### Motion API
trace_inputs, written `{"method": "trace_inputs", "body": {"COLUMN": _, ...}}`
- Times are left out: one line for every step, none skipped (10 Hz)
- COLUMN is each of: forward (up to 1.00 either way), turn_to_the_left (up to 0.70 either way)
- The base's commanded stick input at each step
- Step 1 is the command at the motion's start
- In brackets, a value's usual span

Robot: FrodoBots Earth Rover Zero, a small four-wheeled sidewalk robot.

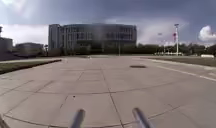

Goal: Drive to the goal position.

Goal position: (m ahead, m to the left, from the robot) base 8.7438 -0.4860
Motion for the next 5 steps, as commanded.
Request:
{"method": "trace_inputs", "body": {"forward": 0.99, "turn_to_the_left": 0.00}}
{"method": "trace_inputs", "body": {"forward": 0.99, "turn_to_the_left": 0.00}}
{"method": "trace_inputs", "body": {"forward": 0.98, "turn_to_the_left": 0.00}}
{"method": "trace_inputs", "body": {"forward": 0.99, "turn_to_the_left": 0.00}}
{"method": "trace_inputs", "body": {"forward": 0.98, "turn_to_the_left": -0.02}}
